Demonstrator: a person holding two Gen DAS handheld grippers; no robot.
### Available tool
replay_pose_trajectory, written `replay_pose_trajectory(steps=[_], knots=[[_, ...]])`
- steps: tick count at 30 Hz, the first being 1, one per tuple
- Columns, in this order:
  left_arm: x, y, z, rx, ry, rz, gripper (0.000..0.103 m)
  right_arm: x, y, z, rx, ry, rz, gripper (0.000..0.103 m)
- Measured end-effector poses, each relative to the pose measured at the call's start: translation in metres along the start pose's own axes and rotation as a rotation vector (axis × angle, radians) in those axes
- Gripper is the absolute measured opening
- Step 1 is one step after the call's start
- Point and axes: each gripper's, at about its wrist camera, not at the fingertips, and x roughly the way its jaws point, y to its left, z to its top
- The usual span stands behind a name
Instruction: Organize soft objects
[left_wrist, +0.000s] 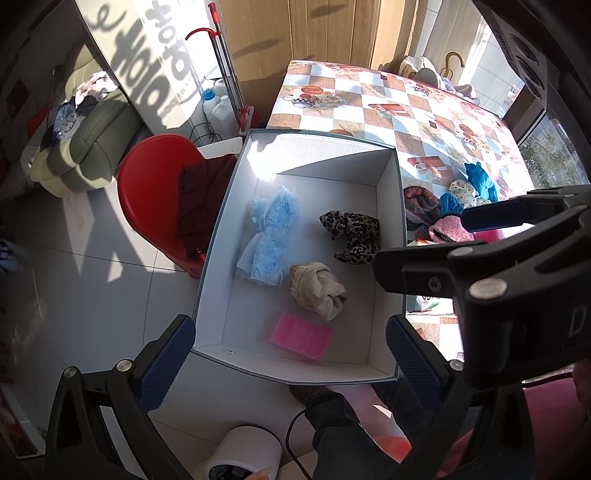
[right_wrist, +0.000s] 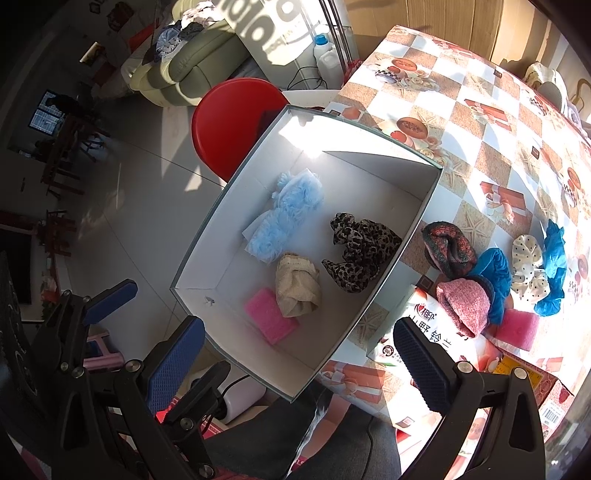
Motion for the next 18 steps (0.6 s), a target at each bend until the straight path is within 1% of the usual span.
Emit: replay_pose_trajectory(steps=[18], knots=[[-0.0001,0.0011,0.0005,0.003,0.001,-0.001,0.103,0.0028,-0.0044,-0.0007,0.016,0.015,-0.001,0.103]])
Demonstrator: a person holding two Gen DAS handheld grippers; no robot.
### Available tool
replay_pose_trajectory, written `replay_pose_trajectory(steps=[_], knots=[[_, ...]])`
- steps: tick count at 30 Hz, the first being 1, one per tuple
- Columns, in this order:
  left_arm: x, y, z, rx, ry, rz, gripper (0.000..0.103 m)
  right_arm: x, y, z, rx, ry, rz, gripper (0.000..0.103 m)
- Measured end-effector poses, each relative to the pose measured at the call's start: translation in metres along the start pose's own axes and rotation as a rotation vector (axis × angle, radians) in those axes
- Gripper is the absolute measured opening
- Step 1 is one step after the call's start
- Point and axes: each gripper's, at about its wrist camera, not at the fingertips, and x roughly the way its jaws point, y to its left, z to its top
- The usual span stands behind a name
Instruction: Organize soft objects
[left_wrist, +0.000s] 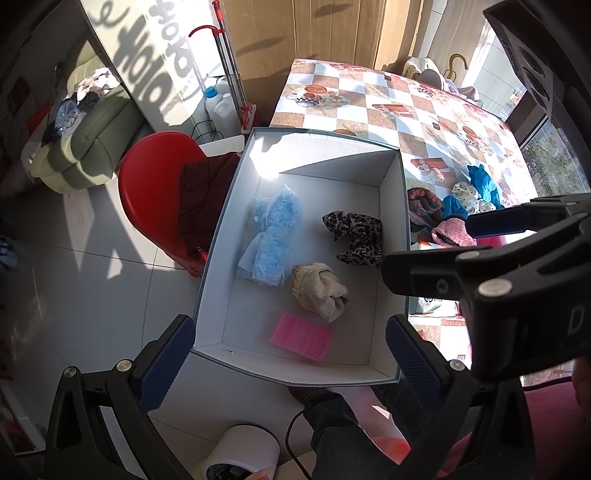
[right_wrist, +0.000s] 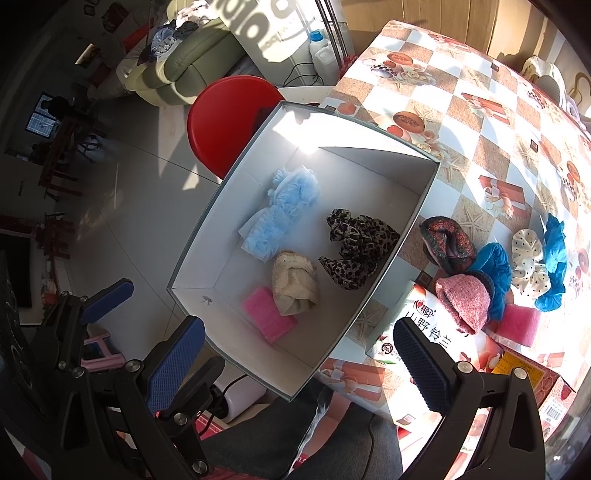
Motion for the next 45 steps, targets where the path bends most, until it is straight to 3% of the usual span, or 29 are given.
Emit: replay_pose_trajectory(steps=[20,30,37,45], knots=[[0.003,-0.005,-0.003,0.021,0.021,-0.008,0.103,0.002,-0.017,-0.002,0.06,0.012,0.008,0.103],[0.0,-0.016,0.024,0.04,0.011,-0.033,0.103,-0.013,-0.048,-0.001,0.132,-0.019,-0.001,0.103],[-0.002,-0.046,0.061,0.123,0.007,-0.073,0.103,-0.04,-0.102,0.0,0.198,-0.062,-0.068,0.103],[0.011,-0.122,0.098,0.285,0.024,-0.115,0.103,-0.082,-0.219,-0.004,0.392,-0.091,-0.134,0.103]])
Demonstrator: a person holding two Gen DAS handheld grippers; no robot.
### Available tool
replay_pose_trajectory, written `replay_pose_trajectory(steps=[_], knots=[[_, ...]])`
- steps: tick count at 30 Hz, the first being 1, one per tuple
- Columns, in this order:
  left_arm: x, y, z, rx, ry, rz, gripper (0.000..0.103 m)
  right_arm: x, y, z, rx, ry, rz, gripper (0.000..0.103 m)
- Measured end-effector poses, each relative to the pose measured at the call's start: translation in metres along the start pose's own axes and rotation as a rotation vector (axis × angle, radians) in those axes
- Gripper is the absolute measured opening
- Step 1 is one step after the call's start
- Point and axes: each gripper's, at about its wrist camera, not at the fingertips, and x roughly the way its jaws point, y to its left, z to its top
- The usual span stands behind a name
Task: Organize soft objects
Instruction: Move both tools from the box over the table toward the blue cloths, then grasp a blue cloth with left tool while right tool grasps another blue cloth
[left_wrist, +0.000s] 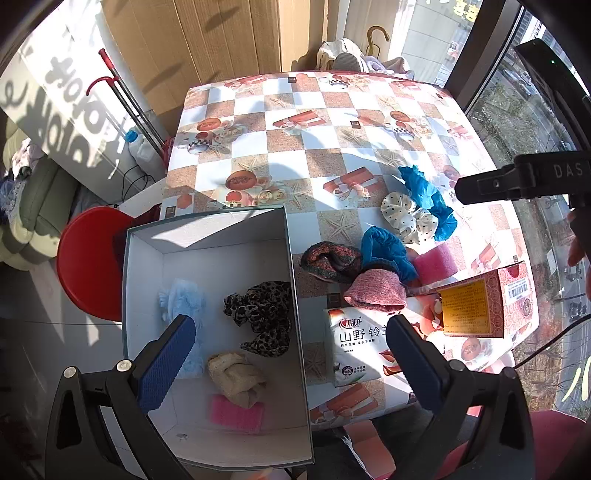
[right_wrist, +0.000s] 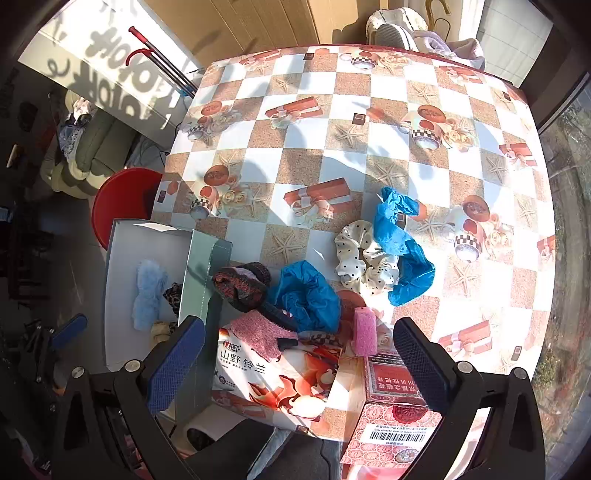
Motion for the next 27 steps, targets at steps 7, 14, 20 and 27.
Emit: replay_pose_trajectory(steps=[7,14,20,27], knots=[[0.037,-0.062,0.044,0.165,0.067,-0.016,0.103,0.023,-0.086,0.029,0.083,0.09,-0.05,0.103],[0.107,-0.099,0.094,0.271,0.197,0.009,0.103,0.076,-0.118,0.057,0.068,0.182,-0.046,0.103],[0.173,-0.103,0.106,0.342,0.374,0.042,0.103,0.127,-0.123,0.074,0.042,0.248,-0.021,0.103],[0.214,-0.11,0.105,0.43,0.504,0.092,0.103,0.164,-0.134,0.082,0.036,0.266,-0.107,0.103]])
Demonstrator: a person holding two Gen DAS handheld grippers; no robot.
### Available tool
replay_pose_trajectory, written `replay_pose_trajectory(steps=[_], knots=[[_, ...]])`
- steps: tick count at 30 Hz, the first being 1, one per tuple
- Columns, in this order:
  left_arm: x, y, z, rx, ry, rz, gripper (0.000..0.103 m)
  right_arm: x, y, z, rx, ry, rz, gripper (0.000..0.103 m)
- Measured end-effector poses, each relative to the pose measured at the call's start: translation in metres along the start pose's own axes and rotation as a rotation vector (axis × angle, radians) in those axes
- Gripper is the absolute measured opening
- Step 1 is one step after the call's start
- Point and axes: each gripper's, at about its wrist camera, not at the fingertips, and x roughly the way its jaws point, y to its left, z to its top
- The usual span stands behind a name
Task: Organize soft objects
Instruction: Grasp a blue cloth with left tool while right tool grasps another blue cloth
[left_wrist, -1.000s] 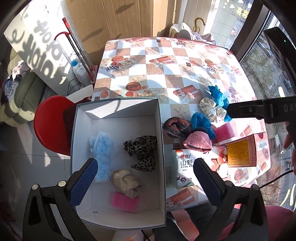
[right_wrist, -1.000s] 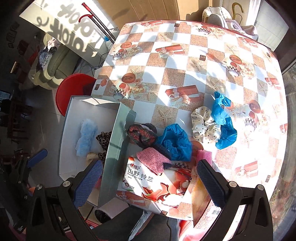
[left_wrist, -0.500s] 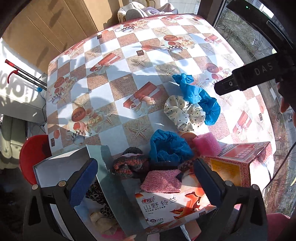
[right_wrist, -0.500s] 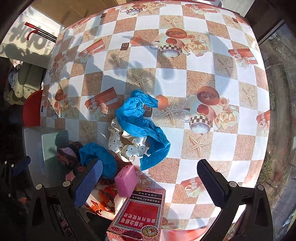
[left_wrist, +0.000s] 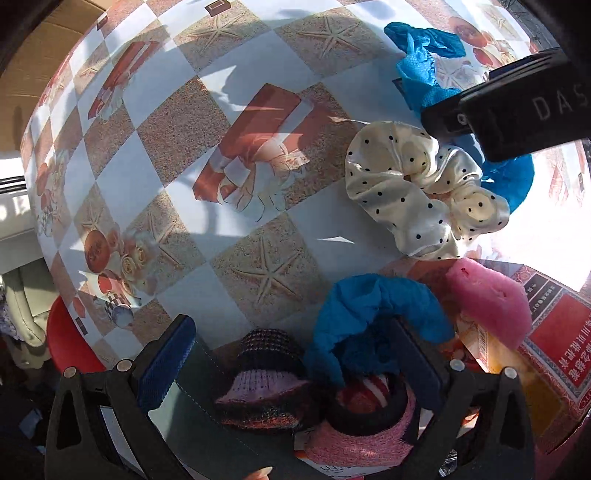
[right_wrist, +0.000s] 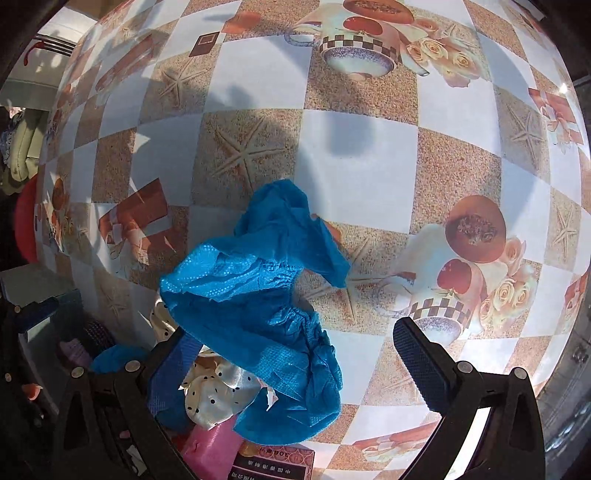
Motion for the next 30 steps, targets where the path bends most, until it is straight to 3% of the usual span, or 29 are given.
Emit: replay_pose_trajectory(steps=[6,12,15,19,23,28,30], knots=[[0.017,-0.005,0.004,-0.011,0.016,0.036,0.103,0.01,-0.048,-0.016,0.083,0.008,-0.065,0.103],[0.011,0.028,0.014,-0.157,-0.091,0.177,0.103,0.013,-0.099,-0.044,0.152,0.035,-0.092,0.103],[-0.016,0.058,0.016,-0.267,-0.182,0.14,0.103,0.001,-0.11,-0.053,0.179,-0.006,-0.04,0.103],[-0.039,0.073,0.006,-0.326,-0.223,0.007,0.103,-0.018,-0.094,-0.055,0.114,-0.095,0.024,0.103],[-0.032,0.057,0.005,-0.331,-0.184,-0.054,0.103,-0.015,-0.063,-0.047,0.0,-0.115,0.015,0.103],[-0.005,0.033,0.013,-0.325,-0.109,-0.092,0.103,0.005,-0.042,-0.037,-0.07,-0.097,-0.049,0.103],[0.001,0.026,0.016,-0.327,-0.095,-0.088,0.103,0.008,-0.037,-0.038,-0.109,-0.111,-0.111,0.103]])
